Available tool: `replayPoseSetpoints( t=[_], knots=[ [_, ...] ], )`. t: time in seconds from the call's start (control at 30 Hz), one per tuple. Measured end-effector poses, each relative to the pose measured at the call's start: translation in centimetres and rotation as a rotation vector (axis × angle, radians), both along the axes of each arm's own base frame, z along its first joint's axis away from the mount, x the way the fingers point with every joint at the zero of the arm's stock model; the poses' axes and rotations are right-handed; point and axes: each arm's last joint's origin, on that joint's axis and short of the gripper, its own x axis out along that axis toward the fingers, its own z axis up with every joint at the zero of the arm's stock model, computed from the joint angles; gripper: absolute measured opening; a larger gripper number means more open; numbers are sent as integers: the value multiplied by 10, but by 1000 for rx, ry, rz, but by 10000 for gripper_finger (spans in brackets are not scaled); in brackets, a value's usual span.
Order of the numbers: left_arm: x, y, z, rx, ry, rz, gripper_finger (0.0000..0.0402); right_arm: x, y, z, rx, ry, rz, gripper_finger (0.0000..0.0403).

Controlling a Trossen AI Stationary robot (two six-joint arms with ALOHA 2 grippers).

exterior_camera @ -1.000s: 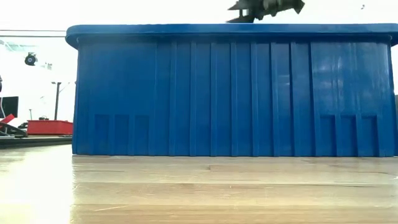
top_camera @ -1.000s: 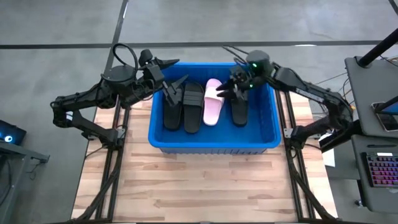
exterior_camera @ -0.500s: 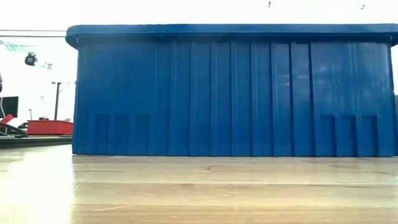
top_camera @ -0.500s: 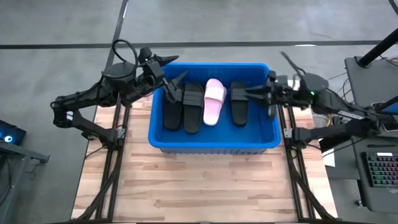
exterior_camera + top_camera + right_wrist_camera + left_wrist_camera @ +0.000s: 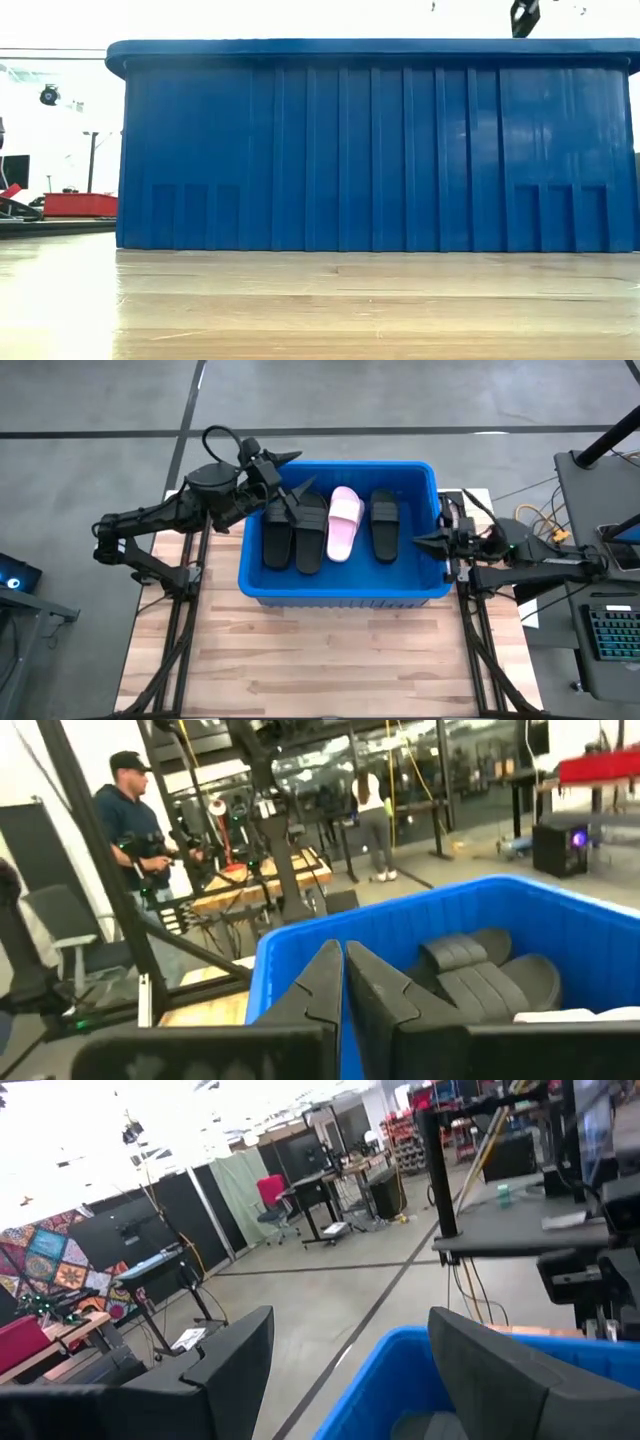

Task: Pick and place slides into bin
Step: Return to Home Position

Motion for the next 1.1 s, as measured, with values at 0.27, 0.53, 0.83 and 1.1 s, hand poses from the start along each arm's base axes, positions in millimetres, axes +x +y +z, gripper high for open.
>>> replayPoseSetpoints(
  t=[0.27, 0.53, 0.83, 1.1],
  knots=[
    [-1, 0, 3, -51, -71, -4, 251, -46, 2, -28, -27, 22, 34, 8],
    [2, 0, 1, -71, -79, -6, 251, -70, 2, -52, -28, -19, 32, 8],
    [3, -1, 0, -170, -147, -26, 251, -49, 2, -68, -56, -128, 32, 8],
    [8, -2, -3, -172, -133, -31, 251, -33, 2, -101, -55, -399, 25, 8]
  ],
)
